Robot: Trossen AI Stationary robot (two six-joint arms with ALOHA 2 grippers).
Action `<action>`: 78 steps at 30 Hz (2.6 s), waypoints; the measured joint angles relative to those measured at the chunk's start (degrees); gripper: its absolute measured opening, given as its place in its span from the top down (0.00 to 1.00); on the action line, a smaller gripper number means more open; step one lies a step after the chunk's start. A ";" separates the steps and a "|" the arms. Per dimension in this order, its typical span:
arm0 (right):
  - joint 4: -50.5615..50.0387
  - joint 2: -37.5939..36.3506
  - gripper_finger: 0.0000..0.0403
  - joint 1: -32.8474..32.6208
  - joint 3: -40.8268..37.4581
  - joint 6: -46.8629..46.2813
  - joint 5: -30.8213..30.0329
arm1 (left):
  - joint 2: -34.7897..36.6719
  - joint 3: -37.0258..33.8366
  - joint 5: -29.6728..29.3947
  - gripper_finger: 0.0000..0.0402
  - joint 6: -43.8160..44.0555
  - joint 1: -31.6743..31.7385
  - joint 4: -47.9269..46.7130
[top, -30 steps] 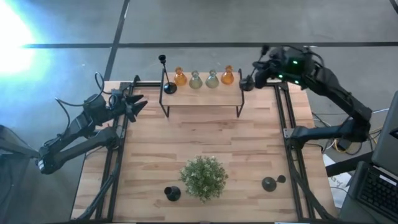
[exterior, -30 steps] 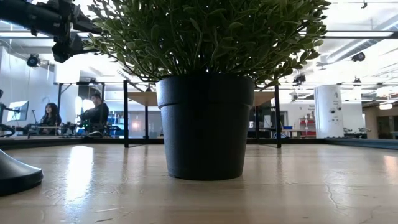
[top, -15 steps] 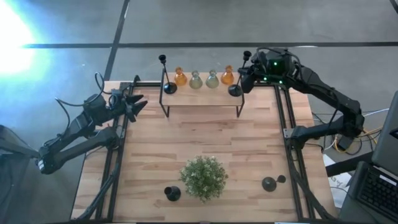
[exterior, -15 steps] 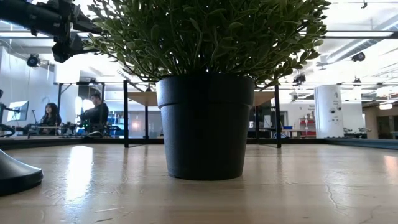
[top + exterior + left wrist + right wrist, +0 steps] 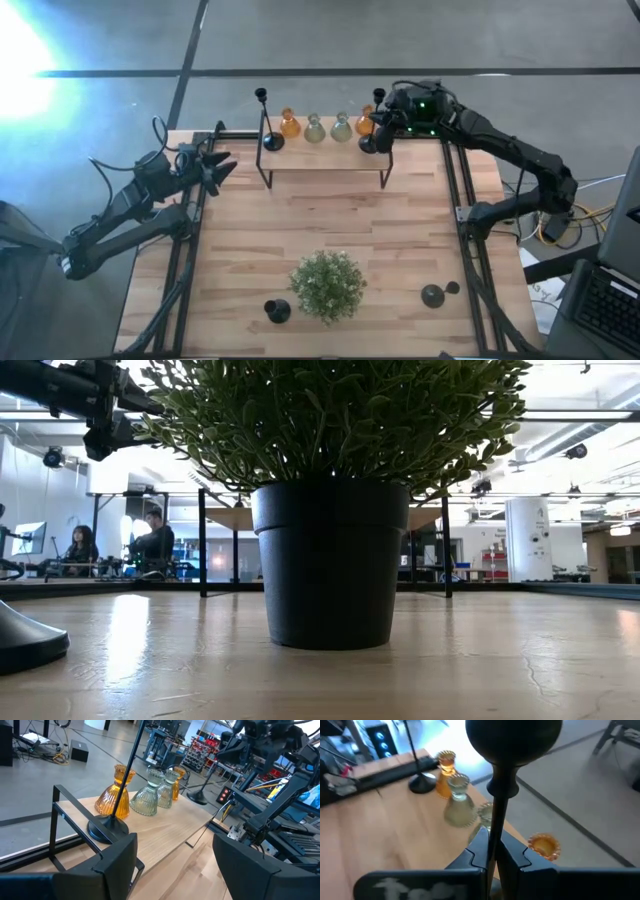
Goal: Pick & Place candle stick holders
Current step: Put the black candle holder on the shelf
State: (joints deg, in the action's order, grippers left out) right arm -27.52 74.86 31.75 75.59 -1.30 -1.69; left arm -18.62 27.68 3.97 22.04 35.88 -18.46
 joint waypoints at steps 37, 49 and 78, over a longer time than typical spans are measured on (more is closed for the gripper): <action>7.76 -3.06 0.97 3.67 -10.96 -1.78 -2.77 | 0.01 0.00 -1.11 0.34 -1.20 0.00 -0.02; 11.11 -5.26 0.97 5.07 -14.34 -3.35 -3.00 | 0.01 0.00 -1.11 0.34 -1.18 0.00 -0.04; 10.49 -5.04 0.79 5.07 -14.32 -4.23 -2.96 | 0.01 0.00 -1.09 0.34 -1.03 0.00 -0.02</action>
State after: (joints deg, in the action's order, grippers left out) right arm -17.03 69.82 36.82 61.28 -5.52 -4.64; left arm -18.61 27.68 2.87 21.02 35.88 -18.48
